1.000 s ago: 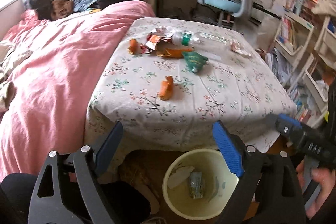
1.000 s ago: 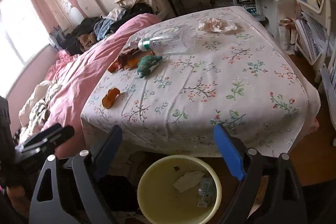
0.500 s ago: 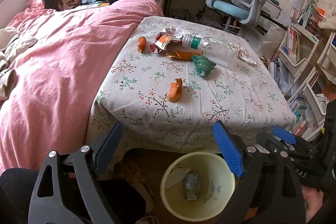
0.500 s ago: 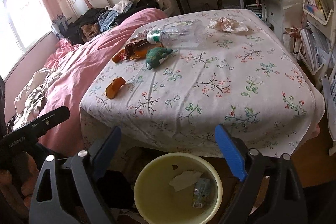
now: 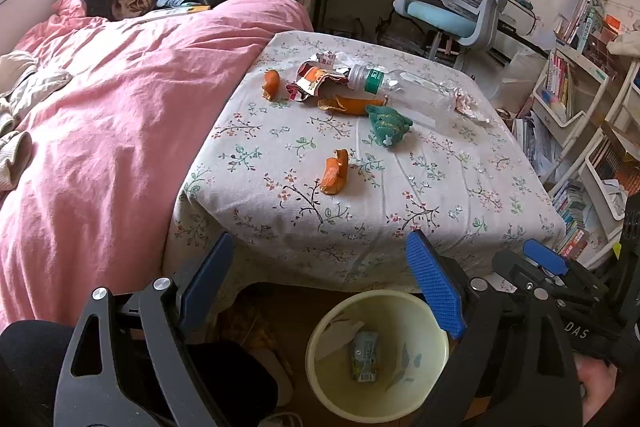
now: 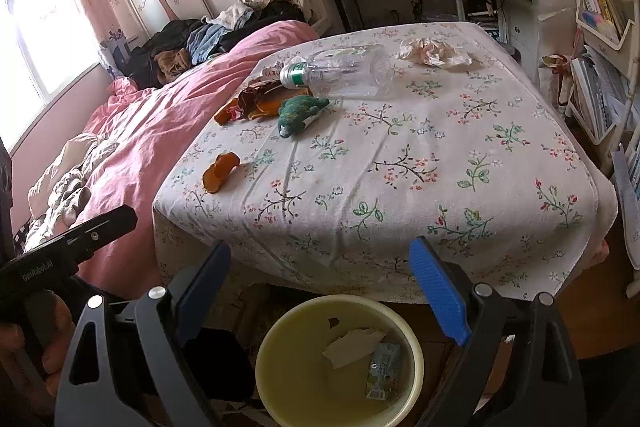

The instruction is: Collect trash

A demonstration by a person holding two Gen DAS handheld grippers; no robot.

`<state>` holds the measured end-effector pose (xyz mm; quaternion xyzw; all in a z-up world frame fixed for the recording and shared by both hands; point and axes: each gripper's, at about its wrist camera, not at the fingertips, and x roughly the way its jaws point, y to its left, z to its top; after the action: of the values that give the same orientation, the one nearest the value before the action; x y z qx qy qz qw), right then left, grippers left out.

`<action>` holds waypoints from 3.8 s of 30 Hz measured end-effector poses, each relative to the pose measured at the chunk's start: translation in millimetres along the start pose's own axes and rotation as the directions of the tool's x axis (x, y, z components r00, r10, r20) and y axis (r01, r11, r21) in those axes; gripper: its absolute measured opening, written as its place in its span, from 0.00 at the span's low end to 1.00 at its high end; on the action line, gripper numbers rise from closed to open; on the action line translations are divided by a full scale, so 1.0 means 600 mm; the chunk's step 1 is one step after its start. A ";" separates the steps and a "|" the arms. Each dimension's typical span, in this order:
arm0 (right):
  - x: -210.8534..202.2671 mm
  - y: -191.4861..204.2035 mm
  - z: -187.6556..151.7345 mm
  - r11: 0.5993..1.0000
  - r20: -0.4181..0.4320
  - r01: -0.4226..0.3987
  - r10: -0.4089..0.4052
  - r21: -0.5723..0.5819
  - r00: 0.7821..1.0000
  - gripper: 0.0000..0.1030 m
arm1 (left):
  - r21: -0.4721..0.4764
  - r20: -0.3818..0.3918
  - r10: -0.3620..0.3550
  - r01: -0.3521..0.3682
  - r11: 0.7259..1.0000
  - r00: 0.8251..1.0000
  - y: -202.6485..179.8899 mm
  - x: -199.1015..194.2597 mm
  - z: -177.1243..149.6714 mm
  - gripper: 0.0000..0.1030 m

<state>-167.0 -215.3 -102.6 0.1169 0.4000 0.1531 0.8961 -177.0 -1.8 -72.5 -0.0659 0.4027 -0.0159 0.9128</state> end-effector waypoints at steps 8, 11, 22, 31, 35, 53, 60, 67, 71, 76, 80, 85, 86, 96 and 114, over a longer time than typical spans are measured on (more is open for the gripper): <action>0.000 0.001 0.000 1.000 0.003 0.001 -0.001 0.001 1.000 0.85 | -0.021 -0.001 -0.002 0.002 1.000 1.000 0.006 0.001 0.001 0.82; 0.000 0.001 0.000 1.000 0.005 0.002 -0.002 0.000 1.000 0.85 | -0.029 0.002 -0.001 0.001 1.000 1.000 0.011 0.000 0.002 0.82; -0.007 0.001 0.009 1.000 0.050 -0.006 0.005 0.017 0.999 0.85 | -0.146 -0.011 -0.004 0.002 0.989 1.000 0.051 0.010 0.010 0.82; 0.011 0.021 0.070 0.999 0.040 -0.023 0.024 -0.027 0.999 0.85 | -0.071 -0.049 0.015 -0.018 0.997 0.999 0.028 0.056 0.063 0.82; 0.044 0.030 0.105 0.998 0.009 -0.030 0.031 -0.051 0.999 0.85 | -0.030 -0.087 0.044 -0.046 0.998 0.995 0.015 0.103 0.092 0.82; 0.115 -0.115 0.296 0.978 0.079 0.201 -0.197 -0.054 0.977 0.85 | 0.002 -0.201 -0.031 0.032 0.999 0.979 -0.029 0.225 0.121 0.18; 0.165 -0.145 0.329 0.980 0.068 0.196 -0.195 -0.016 0.979 0.85 | -0.116 -0.117 -0.133 0.120 0.986 0.984 -0.011 0.204 0.149 0.18; 0.261 -0.171 0.341 0.976 -0.038 0.219 -0.219 -0.016 0.975 0.79 | -0.112 -0.130 -0.148 0.134 0.985 0.980 -0.025 0.210 0.156 0.18; 0.292 -0.184 0.336 0.972 -0.091 0.232 -0.234 -0.027 0.968 0.54 | -0.121 -0.140 -0.146 0.130 0.984 0.979 -0.020 0.215 0.158 0.18; 0.267 -0.172 0.334 0.975 -0.075 0.218 -0.221 -0.038 0.972 0.38 | -0.137 -0.130 -0.165 0.147 0.980 0.978 -0.015 0.209 0.162 0.18; 0.214 -0.160 0.337 0.978 0.008 0.206 -0.206 -0.020 0.979 0.37 | -0.134 -0.112 -0.175 0.160 0.978 0.978 -0.013 0.196 0.161 0.18; 0.135 -0.123 0.331 0.988 0.126 0.152 -0.146 -0.033 0.981 0.37 | -0.150 -0.093 -0.180 0.165 0.975 0.979 -0.006 0.182 0.159 0.18; 0.125 -0.114 0.327 0.990 0.139 0.139 -0.133 -0.038 0.981 0.37 | -0.152 -0.090 -0.180 0.165 0.975 0.980 -0.005 0.179 0.159 0.18; 0.050 0.024 0.186 0.975 0.090 -0.025 0.046 -0.219 0.995 0.38 | -0.168 -0.077 -0.182 0.167 0.971 0.980 0.009 0.152 0.134 0.18; 0.046 0.103 -0.052 0.941 -0.249 -0.200 0.132 -0.273 0.960 0.38 | -0.207 -0.056 -0.180 0.165 0.964 0.982 0.050 0.116 0.111 0.18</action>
<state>-184.2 -145.2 -121.4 -0.0028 0.4609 0.2989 0.8356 -81.6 29.4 -83.4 -0.1921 0.4284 -0.0572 0.8811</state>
